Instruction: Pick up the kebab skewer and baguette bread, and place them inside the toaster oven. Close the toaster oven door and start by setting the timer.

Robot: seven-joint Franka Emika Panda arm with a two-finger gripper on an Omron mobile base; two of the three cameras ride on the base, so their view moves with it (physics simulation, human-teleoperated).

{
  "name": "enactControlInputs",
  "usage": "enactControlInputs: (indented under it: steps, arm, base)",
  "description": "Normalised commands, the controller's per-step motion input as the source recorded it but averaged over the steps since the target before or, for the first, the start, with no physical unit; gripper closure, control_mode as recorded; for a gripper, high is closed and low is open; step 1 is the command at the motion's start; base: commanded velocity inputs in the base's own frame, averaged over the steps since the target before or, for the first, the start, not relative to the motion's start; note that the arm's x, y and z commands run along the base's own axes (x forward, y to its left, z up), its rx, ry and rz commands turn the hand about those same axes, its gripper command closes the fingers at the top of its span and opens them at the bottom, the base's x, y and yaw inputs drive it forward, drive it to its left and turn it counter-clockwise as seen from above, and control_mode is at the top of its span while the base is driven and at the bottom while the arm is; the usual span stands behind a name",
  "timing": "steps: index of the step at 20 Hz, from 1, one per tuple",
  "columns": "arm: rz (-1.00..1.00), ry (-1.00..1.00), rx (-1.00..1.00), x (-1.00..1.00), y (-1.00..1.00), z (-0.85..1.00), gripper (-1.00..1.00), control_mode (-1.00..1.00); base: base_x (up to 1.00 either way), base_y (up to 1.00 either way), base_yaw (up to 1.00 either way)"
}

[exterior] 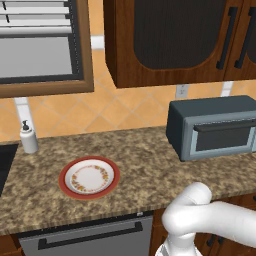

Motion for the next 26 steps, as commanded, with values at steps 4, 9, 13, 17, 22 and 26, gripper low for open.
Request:
enactControlInputs:
  steps: [4, 9, 13, 17, 22, 26]
  arm:
    - [-0.04, 0.01, 0.0, -0.12, -0.15, 0.0, -1.0, -1.0]
    - [0.0, 0.0, 0.0, 0.13, 0.05, 0.0, -1.0, -1.0]
    - [0.0, 0.0, 0.0, 0.1, 0.05, -0.13, -1.0, -1.0]
    - [0.0, 0.0, 0.0, 0.21, 0.0, -0.1, -1.0, -1.0]
    - [0.0, -0.02, 0.0, 0.09, -0.22, -0.04, -1.0, -1.0]
    - [0.0, -0.05, 0.0, 0.03, -0.16, -0.01, -1.0, -1.0]
  base:
    - [0.0, 0.0, 0.0]
    - [0.0, 0.0, 0.0]
    - [0.0, 0.0, 0.0]
    - [0.0, 0.0, 0.0]
    - [0.0, 0.0, 0.0]
    - [0.0, 0.0, 0.0]
